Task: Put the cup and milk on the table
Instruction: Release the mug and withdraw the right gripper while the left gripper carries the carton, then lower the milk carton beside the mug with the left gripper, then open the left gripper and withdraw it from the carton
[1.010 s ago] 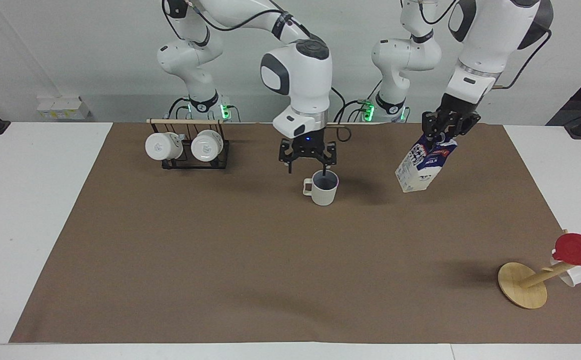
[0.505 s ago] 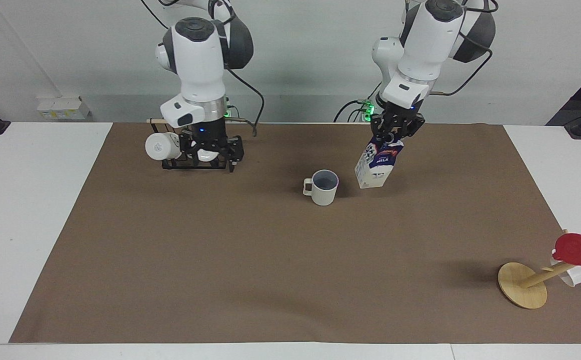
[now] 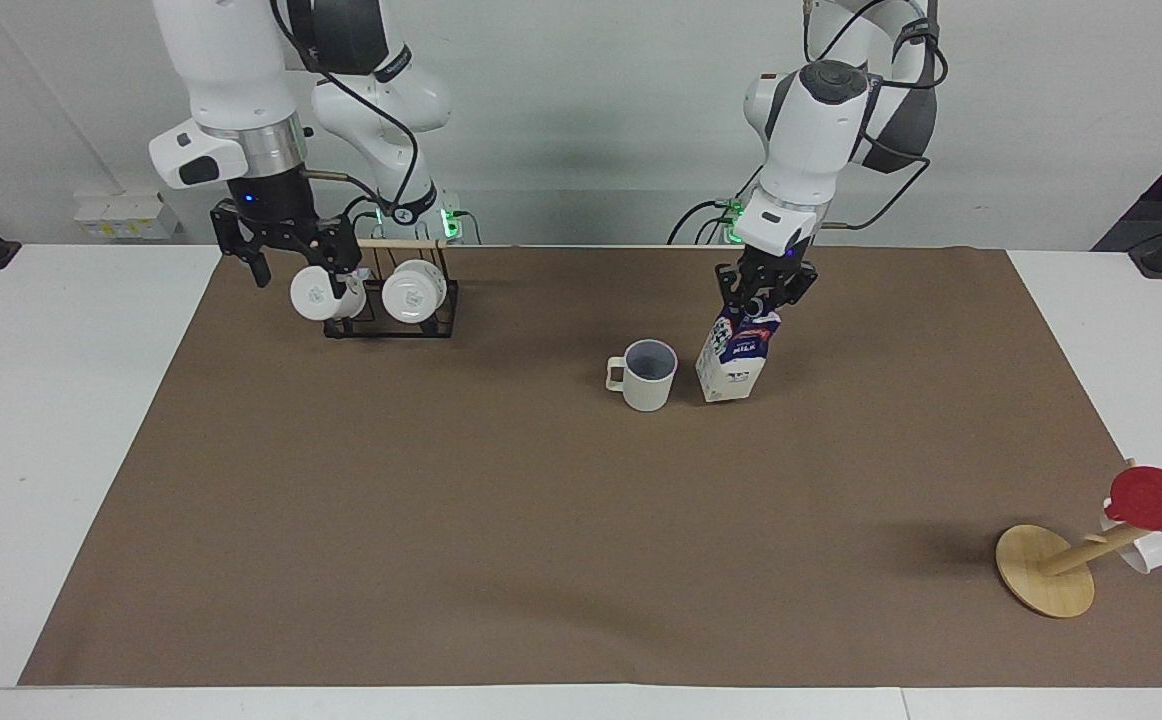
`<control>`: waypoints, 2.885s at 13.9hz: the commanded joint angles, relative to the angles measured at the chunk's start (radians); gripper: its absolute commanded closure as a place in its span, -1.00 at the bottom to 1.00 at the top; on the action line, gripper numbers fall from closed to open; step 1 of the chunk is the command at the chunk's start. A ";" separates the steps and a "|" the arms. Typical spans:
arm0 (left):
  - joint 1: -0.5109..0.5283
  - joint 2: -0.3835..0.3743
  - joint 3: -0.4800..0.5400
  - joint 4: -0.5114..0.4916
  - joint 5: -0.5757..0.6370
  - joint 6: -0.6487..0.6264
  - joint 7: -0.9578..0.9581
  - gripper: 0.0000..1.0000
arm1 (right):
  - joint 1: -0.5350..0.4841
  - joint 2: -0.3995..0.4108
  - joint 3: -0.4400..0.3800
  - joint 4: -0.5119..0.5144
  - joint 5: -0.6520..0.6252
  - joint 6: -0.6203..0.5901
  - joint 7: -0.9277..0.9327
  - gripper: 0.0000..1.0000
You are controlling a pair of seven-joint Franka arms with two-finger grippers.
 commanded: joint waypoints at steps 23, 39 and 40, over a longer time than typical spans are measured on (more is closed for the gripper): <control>-0.028 0.039 -0.013 0.153 0.090 -0.156 -0.079 -1.00 | -0.061 0.027 0.015 0.130 0.093 -0.248 -0.178 -1.00; 0.266 -0.004 0.015 0.419 0.057 -0.545 0.437 -1.00 | -0.060 0.027 0.015 0.130 0.093 -0.248 -0.178 -1.00; 0.268 -0.002 0.019 0.425 0.034 -0.543 0.437 -1.00 | -0.060 0.027 0.015 0.130 0.093 -0.248 -0.178 -1.00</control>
